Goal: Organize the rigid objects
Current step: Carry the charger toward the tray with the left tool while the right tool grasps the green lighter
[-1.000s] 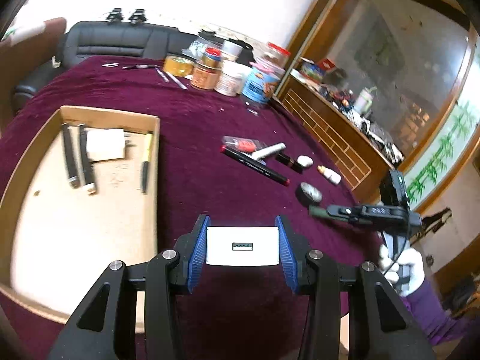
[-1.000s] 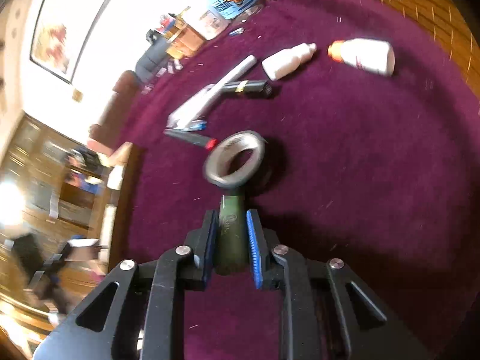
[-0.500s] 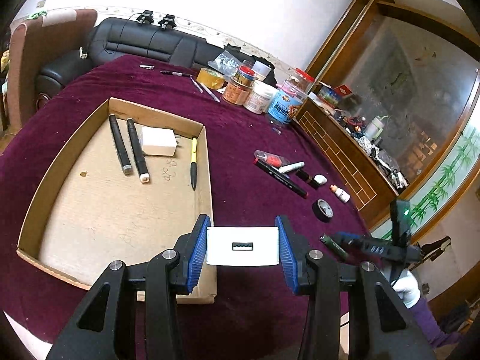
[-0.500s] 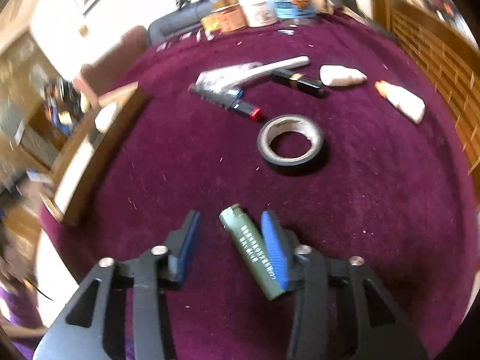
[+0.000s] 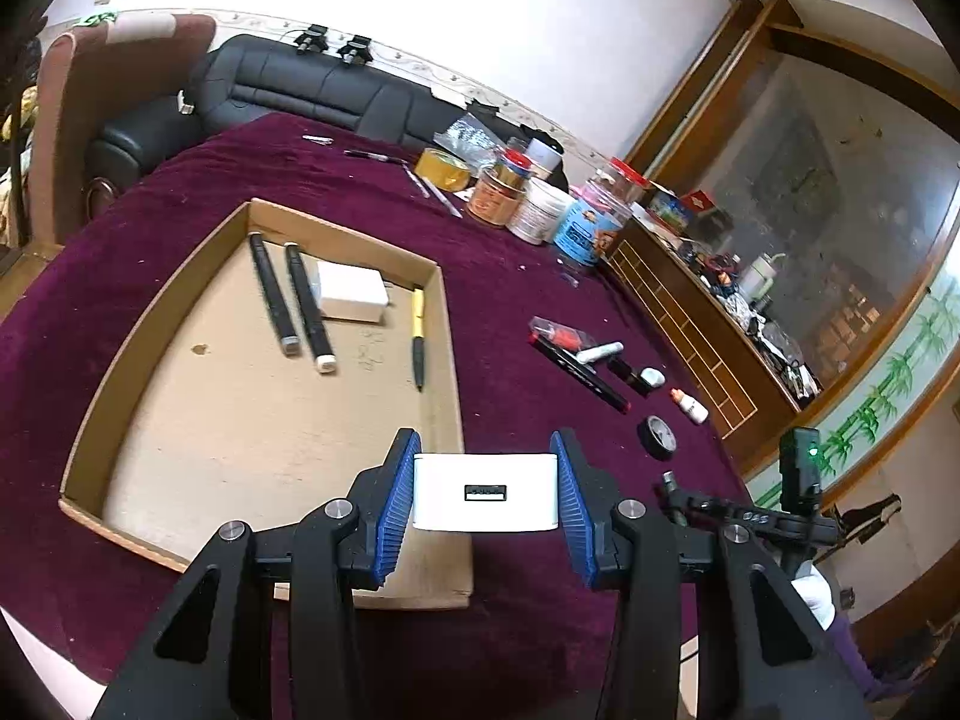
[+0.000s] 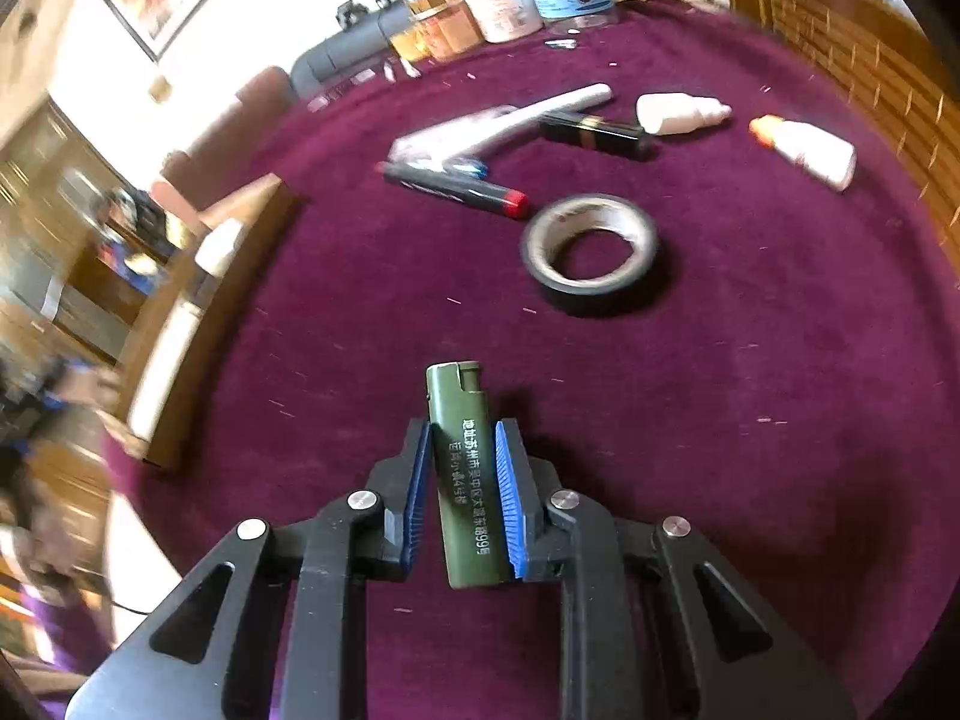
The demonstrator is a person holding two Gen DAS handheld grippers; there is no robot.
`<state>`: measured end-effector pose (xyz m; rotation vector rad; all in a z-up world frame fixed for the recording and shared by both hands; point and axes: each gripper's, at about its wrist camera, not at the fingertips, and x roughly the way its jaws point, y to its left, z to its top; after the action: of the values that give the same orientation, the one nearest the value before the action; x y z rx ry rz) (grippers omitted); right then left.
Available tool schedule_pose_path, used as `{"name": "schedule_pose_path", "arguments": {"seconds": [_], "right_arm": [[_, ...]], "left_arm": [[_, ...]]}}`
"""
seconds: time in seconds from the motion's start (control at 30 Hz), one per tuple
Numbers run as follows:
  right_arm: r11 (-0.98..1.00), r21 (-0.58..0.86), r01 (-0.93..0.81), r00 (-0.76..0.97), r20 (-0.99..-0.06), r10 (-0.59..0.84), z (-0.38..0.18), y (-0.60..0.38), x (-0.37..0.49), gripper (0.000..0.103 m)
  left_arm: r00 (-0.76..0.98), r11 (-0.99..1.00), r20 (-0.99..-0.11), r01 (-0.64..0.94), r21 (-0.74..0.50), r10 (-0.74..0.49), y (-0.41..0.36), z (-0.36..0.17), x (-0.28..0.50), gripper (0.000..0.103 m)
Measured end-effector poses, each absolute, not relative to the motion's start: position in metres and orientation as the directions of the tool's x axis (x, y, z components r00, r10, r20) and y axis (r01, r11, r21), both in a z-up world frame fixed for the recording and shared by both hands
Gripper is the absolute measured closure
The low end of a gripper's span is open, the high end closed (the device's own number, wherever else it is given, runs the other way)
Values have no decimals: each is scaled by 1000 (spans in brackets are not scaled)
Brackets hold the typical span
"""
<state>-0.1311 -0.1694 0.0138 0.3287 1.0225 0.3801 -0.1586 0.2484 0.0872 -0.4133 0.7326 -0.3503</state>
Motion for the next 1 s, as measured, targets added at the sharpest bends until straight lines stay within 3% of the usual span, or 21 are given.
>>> {"name": "schedule_pose_path", "arguments": {"seconds": [0.2,0.63,0.77,0.83,0.9,1.0], "right_arm": [[804,561,-198,474,-663,580,31,-149,-119,86],[735,531,-420,430,-597,677,89,-34,-91,90],[729,491,-477,367,-643,672,88,6,-80,90],[793,397,-463,406,-700,588,78,17,-76,89],[843,260,-471,433,-764,478,65,30,-78,85],[866,183,-465,417,-818,396,41,44,-78,75]], "left_arm": [[707,863,-564,131,-488,-426,264,86,-154,64],[714,880,-596,59,-471,-366,300,81,-132,64],[709,881,-608,40,-472,-358,311,78,-126,64],[710,879,-606,39,-475,-359,315,77,-127,64],[713,875,-598,45,-482,-366,319,76,-130,64],[714,870,-592,48,-491,-374,322,74,-131,64]]}}
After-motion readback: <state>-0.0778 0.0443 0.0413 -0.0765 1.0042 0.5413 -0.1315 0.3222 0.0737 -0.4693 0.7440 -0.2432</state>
